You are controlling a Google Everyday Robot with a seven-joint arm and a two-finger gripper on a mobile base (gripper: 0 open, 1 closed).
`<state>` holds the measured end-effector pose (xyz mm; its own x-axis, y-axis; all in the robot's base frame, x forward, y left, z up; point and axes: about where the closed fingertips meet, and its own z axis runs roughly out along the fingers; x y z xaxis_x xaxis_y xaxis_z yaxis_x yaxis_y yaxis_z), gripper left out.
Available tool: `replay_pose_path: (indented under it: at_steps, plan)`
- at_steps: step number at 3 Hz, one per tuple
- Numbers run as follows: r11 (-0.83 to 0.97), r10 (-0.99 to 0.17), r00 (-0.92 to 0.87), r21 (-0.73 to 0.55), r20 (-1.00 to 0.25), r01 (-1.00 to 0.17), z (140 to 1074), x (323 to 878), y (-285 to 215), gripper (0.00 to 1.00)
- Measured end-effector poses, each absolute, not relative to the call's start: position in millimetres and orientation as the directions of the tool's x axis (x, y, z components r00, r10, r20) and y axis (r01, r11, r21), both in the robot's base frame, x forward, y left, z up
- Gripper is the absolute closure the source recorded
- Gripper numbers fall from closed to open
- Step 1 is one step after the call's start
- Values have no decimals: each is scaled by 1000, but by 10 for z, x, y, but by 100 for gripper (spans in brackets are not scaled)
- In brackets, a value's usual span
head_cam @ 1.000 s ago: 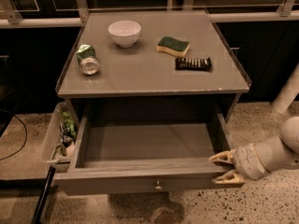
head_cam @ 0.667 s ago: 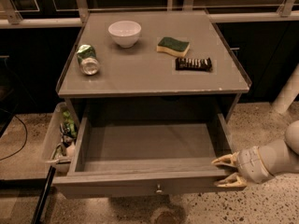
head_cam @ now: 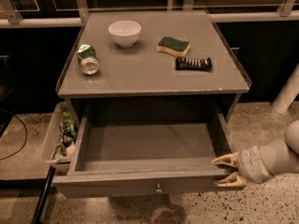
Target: Open top drawer
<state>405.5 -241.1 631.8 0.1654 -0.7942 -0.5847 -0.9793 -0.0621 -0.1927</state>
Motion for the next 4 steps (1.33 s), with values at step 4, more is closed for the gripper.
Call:
replay_pose_path:
  at_steps: [4]
  plan:
    - [-94,-797,217,-240,-563,-966,6632,4136,-2357,0]
